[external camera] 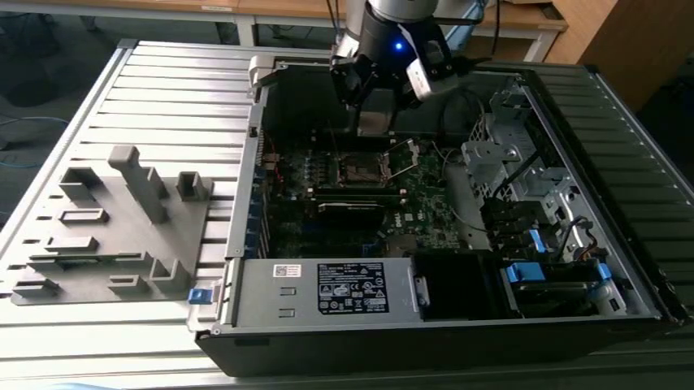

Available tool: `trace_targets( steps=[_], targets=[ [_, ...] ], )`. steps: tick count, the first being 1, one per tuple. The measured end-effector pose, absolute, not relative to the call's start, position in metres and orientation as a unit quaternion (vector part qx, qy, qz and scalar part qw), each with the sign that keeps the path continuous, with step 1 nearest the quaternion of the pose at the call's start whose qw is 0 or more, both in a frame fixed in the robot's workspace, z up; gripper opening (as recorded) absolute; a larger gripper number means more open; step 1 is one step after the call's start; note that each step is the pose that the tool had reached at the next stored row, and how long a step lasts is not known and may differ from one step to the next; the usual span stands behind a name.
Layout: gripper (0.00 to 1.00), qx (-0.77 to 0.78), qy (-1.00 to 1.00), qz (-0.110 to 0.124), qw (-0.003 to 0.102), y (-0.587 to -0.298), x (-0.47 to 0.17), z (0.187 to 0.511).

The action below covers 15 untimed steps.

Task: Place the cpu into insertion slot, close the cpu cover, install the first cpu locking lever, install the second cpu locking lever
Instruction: 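Place the cpu into insertion slot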

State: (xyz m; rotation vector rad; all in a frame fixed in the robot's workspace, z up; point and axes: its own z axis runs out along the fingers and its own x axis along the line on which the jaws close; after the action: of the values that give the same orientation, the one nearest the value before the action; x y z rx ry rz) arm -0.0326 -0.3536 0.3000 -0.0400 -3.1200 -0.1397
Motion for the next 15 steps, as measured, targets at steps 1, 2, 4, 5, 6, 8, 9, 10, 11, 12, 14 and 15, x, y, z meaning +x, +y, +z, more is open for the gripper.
trace_targets(
  steps=[1,2,4,5,6,8,9,10,11,12,14,15],
  targets=[
    [0.54,-0.013,-0.999,-0.045,0.009,-0.354,-0.033,0.298],
    [0.54,-0.013,-0.999,-0.045,0.009,-0.354,-0.033,0.296],
    [0.54,-0.013,-0.999,-0.045,0.009,-0.354,-0.033,0.293],
    [0.54,-0.013,-0.999,-0.045,0.009,-0.354,-0.033,0.291],
    [0.54,-0.013,-0.999,-0.045,0.009,-0.354,-0.033,0.289],
    [0.54,-0.013,-0.999,-0.045,0.009,-0.354,-0.033,0.285],
    [0.54,-0.013,-0.999,-0.045,0.009,-0.354,-0.033,0.284],
    [0.54,-0.013,-0.999,-0.045,0.009,-0.354,-0.033,0.283],
    [0.54,-0.013,-0.999,-0.045,0.009,-0.354,-0.033,0.283],
    [0.54,-0.013,-0.999,-0.045,0.009,-0.354,-0.033,0.283],
    [0.54,-0.013,-0.999,-0.045,0.009,-0.354,-0.033,0.283],
    [0.54,-0.013,-0.999,-0.045,0.009,-0.354,-0.033,0.282]
  ],
)
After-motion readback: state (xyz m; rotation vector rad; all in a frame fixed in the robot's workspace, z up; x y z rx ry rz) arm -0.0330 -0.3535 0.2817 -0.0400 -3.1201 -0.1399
